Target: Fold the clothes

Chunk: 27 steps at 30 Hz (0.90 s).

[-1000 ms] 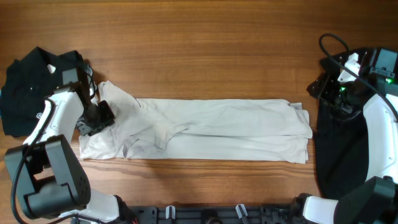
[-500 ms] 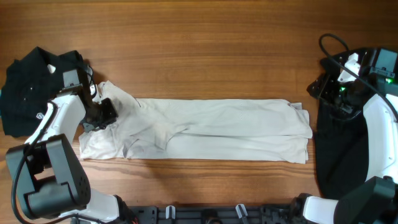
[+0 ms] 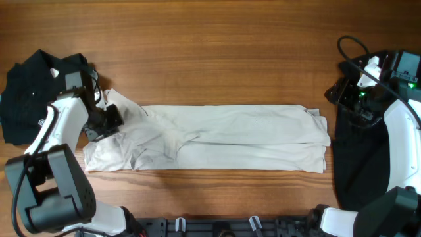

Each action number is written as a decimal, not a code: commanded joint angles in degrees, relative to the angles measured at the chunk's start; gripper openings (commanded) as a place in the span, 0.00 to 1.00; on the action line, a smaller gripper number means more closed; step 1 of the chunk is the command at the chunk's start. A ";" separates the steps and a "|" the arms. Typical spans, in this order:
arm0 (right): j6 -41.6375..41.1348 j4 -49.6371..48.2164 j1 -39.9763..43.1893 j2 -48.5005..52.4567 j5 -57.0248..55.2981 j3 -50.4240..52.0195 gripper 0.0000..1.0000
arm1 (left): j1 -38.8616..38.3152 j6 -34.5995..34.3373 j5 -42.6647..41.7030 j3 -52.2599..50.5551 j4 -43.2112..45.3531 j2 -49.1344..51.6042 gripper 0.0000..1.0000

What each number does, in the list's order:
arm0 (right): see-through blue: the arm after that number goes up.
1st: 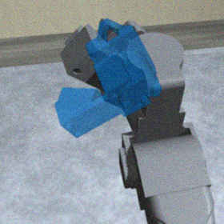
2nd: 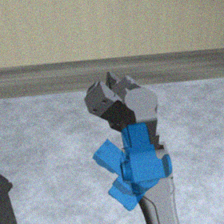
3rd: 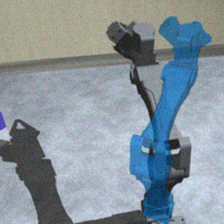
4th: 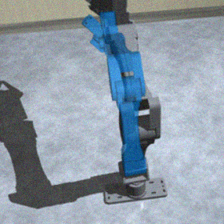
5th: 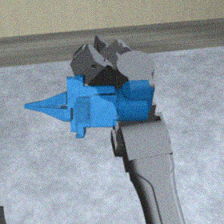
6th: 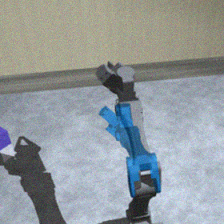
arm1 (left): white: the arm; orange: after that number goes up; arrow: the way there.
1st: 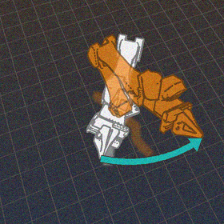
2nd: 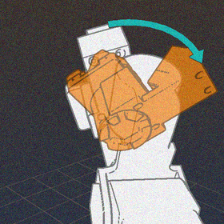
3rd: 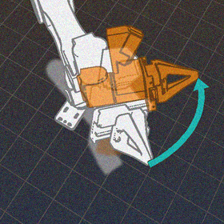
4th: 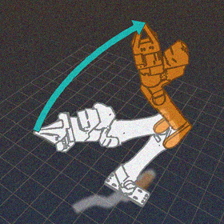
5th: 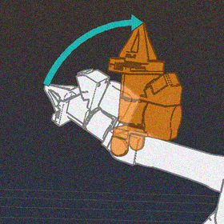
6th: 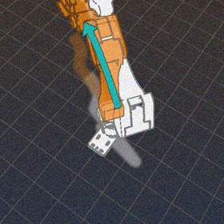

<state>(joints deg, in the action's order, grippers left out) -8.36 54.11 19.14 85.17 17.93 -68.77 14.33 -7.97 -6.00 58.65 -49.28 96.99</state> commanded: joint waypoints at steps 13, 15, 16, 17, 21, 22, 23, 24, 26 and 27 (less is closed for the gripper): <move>-0.50 -6.99 0.28 5.46 -1.64 -0.11 0.64 | 0.31 -7.93 12.13 1.57 -8.17 -1.73 0.04; 2.64 -7.17 0.28 9.16 0.20 -0.11 0.63 | 0.31 -7.96 12.04 1.60 -7.69 -1.73 0.04; 3.96 -7.19 0.28 10.54 1.75 -0.11 0.63 | 0.31 -7.96 11.50 1.60 -7.45 -1.75 0.04; 5.07 -7.19 0.28 11.91 3.43 -0.11 0.63 | 0.31 -7.96 10.73 1.57 -7.19 -1.73 0.04; 11.47 -7.67 -0.15 16.70 11.15 -0.11 0.62 | 0.31 -7.93 8.44 1.60 -6.47 -1.73 0.04; 11.85 -7.82 -0.50 17.64 11.06 -0.11 0.62 | 0.31 -7.96 8.41 1.60 -6.49 -1.73 0.04; 12.52 -7.85 -0.81 18.40 11.08 -0.11 0.62 | 0.31 -7.93 8.41 1.57 -6.51 -1.73 0.04; 12.98 -7.80 -1.36 19.39 11.08 -0.11 0.60 | 0.31 -7.93 8.41 1.60 -6.54 -1.73 0.04; 14.82 -6.45 -3.10 21.03 10.62 -0.11 0.48 | 0.31 -7.96 8.41 1.60 -6.54 -1.75 0.04; 14.47 -6.08 -4.35 21.42 7.02 -0.11 0.50 | 0.31 -7.93 8.41 1.60 -6.51 -1.75 0.04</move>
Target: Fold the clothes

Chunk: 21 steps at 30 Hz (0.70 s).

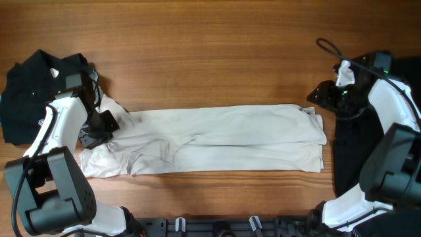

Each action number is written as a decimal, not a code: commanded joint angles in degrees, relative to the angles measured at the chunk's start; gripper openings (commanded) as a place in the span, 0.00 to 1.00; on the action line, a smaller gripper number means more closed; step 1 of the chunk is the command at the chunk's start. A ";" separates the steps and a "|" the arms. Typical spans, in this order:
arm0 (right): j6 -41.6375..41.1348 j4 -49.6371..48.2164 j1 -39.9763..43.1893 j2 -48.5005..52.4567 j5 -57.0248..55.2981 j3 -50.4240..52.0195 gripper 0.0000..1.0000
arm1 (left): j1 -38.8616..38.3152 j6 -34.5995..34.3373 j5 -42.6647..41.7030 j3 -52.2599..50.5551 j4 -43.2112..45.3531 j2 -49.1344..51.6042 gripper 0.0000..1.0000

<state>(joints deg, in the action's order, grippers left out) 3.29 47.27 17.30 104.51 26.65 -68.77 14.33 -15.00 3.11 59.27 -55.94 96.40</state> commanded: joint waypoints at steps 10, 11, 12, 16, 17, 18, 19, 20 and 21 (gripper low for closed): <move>-5.38 4.13 -8.68 2.16 -20.20 -0.11 0.34 | 0.31 -0.90 -0.70 0.96 0.15 -1.16 0.04; -6.60 4.85 -8.68 2.16 -21.31 -0.11 0.34 | 0.31 -0.90 -0.68 0.96 0.17 -1.16 0.04; -7.58 5.51 -8.68 2.16 -22.51 -0.11 0.32 | 0.31 -0.90 -0.70 0.98 0.15 -1.14 0.04; -9.46 3.78 -8.66 2.14 -21.75 -0.13 0.04 | 0.31 -0.90 -0.70 0.96 0.13 -1.14 0.04; -10.80 3.17 -8.59 2.14 -21.75 -0.13 0.04 | 0.31 -0.90 -0.68 0.98 -0.04 -1.16 0.04; -11.89 2.62 -8.33 2.10 -21.49 -0.20 0.04 | 0.31 -0.90 -0.68 0.98 -0.26 -1.16 0.04; -12.92 2.16 -7.69 2.10 -20.61 -0.31 0.04 | 0.31 -0.87 -0.66 0.98 -0.48 -1.16 0.04; -13.11 1.51 -6.73 2.10 -17.77 -0.31 0.04 | 0.33 -0.87 -0.66 0.98 -0.74 -1.16 0.04; -13.14 1.09 -5.60 2.10 -14.58 -0.31 0.04 | 0.33 -0.87 -0.66 0.98 -0.96 -1.16 0.04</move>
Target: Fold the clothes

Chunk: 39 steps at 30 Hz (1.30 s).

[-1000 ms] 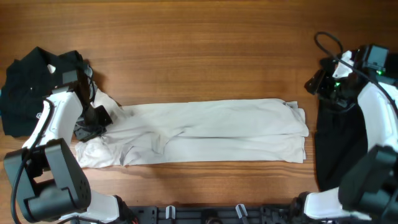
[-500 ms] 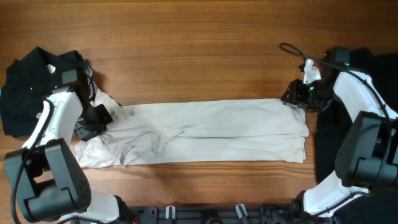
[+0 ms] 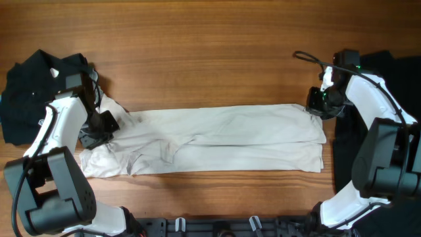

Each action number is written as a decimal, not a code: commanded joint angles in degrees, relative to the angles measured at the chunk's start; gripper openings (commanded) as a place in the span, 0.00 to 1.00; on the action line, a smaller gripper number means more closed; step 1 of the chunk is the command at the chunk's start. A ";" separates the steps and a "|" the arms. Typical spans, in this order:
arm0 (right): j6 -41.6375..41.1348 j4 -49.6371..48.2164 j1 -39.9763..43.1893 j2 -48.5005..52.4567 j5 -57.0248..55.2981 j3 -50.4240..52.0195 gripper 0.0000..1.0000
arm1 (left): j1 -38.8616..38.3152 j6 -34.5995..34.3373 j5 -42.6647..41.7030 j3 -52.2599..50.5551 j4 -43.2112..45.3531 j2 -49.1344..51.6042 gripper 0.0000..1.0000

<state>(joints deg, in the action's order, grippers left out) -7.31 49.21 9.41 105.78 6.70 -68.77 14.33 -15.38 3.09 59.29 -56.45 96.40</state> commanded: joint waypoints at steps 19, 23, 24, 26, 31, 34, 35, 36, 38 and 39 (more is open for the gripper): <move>-4.83 -1.20 13.60 0.83 11.37 -0.28 0.08 | 5.07 -0.57 -0.68 1.05 -5.38 -1.40 0.04; -4.92 -1.18 13.60 0.83 11.10 -0.28 0.08 | 5.07 -0.48 -4.74 1.14 -4.68 -1.40 0.06; -5.77 -1.20 13.62 0.83 10.19 -0.28 0.08 | 5.07 -0.50 -5.25 1.51 -4.74 -1.40 0.09; -8.22 -1.53 13.73 0.83 7.43 -0.28 0.07 | 5.07 -0.50 -5.25 2.84 -5.55 -1.40 0.15; -8.26 -4.07 14.73 0.83 7.30 -0.28 0.07 | 5.07 0.00 -5.22 8.50 -6.97 -1.51 0.34; -0.68 -5.51 15.10 0.83 18.86 -0.28 0.16 | 5.07 2.60 -5.25 8.66 -2.67 -1.07 0.38; 2.78 -5.01 14.97 0.83 23.41 -0.28 0.39 | 5.07 3.23 -5.88 8.52 -1.11 -0.68 0.38; 2.38 -3.72 14.88 0.83 23.82 -0.28 0.52 | 5.03 3.26 -5.88 8.15 0.17 -0.28 0.37; 2.12 -1.57 14.88 0.85 23.26 -0.13 0.60 | 5.03 5.03 -8.33 7.50 2.08 0.79 0.35; 0.61 -0.37 14.88 0.85 21.20 -0.11 0.64 | 5.01 6.21 -10.16 6.75 3.52 1.75 0.35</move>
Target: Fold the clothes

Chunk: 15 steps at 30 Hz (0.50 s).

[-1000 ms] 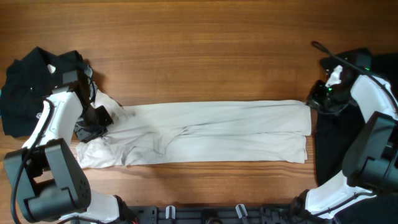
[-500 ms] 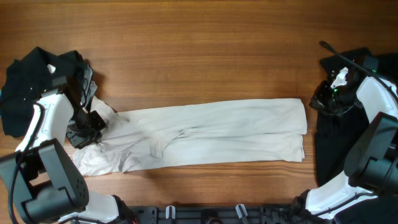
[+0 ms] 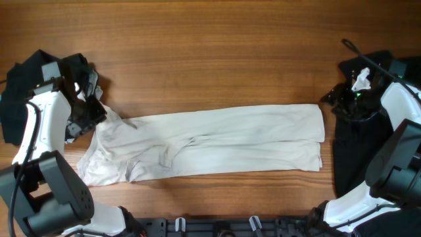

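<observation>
A long white garment (image 3: pixel 217 145) lies folded lengthwise across the table, its top edge drawn straight. My left gripper (image 3: pixel 94 113) sits at its upper left corner, shut on the cloth, which rises in a peak toward the fingers. My right gripper (image 3: pixel 326 101) is at the upper right corner and appears shut on that corner. The garment's left end is still wrinkled and bunched.
A heap of black clothes (image 3: pixel 26 82) lies at the left edge behind the left arm. Another black garment (image 3: pixel 365 141) lies along the right edge under the right arm. Bare wooden table (image 3: pixel 210 52) stretches behind the white garment.
The left gripper has moved up and to the left, the right gripper to the right. The garment's right end now reaches farther right with a squared corner, and its top edge is straighter.
The left gripper was on the garment's wrinkled left end while the right arm stood over the black clothes. The right gripper then came to the upper right corner. Now both grippers are farther apart and the garment lies longer and flatter.
</observation>
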Each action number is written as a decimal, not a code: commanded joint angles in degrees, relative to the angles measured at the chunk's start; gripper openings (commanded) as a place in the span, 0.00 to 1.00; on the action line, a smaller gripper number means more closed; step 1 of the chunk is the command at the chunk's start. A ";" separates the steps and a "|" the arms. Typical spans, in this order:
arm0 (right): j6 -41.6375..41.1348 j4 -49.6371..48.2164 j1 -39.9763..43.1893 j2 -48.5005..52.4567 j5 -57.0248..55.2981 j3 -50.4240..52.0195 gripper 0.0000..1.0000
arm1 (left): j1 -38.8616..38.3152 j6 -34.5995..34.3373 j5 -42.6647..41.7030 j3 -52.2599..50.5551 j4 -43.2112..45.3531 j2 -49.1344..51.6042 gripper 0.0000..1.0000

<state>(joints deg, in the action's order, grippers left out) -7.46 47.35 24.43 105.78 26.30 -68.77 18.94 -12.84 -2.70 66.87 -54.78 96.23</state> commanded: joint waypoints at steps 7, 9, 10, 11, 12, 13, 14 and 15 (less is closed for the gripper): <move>1.53 2.75 -0.72 0.85 -0.59 0.15 0.68 | 0.42 3.69 -4.35 -2.23 5.22 8.74 0.23; 2.25 1.16 -2.03 0.85 -0.61 1.42 0.70 | 0.42 3.67 -4.35 -2.23 5.77 10.25 0.05; 2.84 -0.42 -2.82 0.85 -0.61 2.25 0.70 | 0.42 3.67 -4.35 -2.23 5.81 10.45 0.04; 2.84 -2.05 -3.61 0.85 -0.37 3.08 0.70 | 0.42 3.67 -4.35 -2.21 5.81 10.45 0.04; 2.80 -4.09 -4.66 0.85 -0.39 4.04 0.68 | 0.42 3.65 -4.35 -2.21 5.81 10.38 0.04; 2.82 -5.60 -5.44 0.85 -0.55 4.72 0.63 | 0.42 3.65 -4.35 -2.21 5.77 10.38 0.04; 2.69 -6.91 -6.16 0.85 -1.88 5.27 0.51 | 0.46 3.65 -4.35 -2.21 5.62 10.38 0.04; 0.33 -7.56 -6.43 0.85 -4.85 5.31 0.27 | 0.46 3.65 -4.35 -2.21 5.38 10.38 0.04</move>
<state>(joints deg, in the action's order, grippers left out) -5.58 41.21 19.16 105.82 25.87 -64.62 18.94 -9.67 -6.13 65.08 -49.17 106.13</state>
